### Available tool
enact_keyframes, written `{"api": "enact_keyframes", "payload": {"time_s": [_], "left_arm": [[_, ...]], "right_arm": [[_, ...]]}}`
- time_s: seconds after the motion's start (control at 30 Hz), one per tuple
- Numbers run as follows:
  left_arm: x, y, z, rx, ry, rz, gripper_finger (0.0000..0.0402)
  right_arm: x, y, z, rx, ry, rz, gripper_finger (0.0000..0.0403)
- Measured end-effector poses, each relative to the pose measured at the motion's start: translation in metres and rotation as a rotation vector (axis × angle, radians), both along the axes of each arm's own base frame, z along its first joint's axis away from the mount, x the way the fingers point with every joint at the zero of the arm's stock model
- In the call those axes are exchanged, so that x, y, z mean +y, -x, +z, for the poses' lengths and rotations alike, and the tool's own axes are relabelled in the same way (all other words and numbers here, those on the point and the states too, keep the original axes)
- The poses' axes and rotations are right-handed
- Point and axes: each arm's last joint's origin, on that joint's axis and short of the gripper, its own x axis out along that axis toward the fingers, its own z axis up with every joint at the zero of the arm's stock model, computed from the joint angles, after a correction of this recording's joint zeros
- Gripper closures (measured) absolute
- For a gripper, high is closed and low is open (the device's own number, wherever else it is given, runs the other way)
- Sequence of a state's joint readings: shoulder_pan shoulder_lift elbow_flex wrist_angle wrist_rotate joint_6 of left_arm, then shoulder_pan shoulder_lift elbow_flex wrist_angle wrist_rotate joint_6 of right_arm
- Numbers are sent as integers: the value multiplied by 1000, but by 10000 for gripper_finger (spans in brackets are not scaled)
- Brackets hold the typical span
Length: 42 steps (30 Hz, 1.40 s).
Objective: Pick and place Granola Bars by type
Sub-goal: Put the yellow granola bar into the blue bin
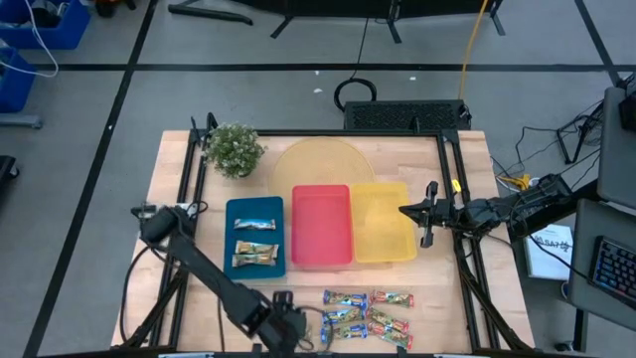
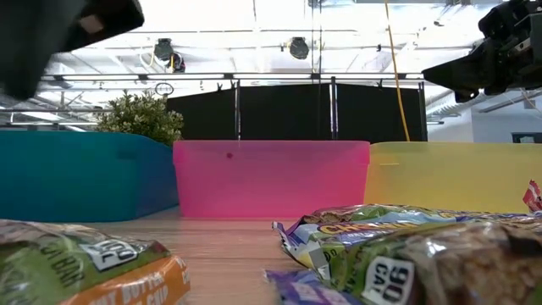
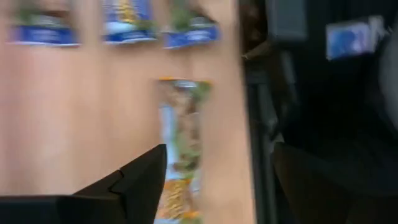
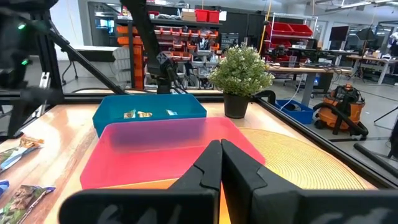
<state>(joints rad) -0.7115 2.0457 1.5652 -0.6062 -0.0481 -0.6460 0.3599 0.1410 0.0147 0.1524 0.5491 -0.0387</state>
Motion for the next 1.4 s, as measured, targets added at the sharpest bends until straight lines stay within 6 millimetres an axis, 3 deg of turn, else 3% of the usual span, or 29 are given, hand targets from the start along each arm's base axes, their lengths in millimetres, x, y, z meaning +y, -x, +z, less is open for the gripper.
{"api": "enact_keyframes", "payload": {"time_s": [0.2, 0.47, 0.7, 1.07, 1.27, 1.4], "left_arm": [[-8, -7, -20, 48, -61, 0, 52], [-8, -9, -51, 112, -148, -14, 72], [0, -13, -53, 116, -183, -26, 135], [11, -18, -55, 168, -167, -44, 319], [11, -15, -45, 160, -144, -98, 341], [17, -7, -14, 109, -172, -102, 326]], "right_arm": [[0, 0, 0, 0, 1, 0, 403], [0, 0, 0, 2, 7, 0, 403], [0, 0, 0, 5, 24, -2, 403], [0, 0, 0, 1, 1, -3, 403], [0, 0, 0, 1, 0, -3, 403], [0, 0, 0, 1, 0, -4, 403]]}}
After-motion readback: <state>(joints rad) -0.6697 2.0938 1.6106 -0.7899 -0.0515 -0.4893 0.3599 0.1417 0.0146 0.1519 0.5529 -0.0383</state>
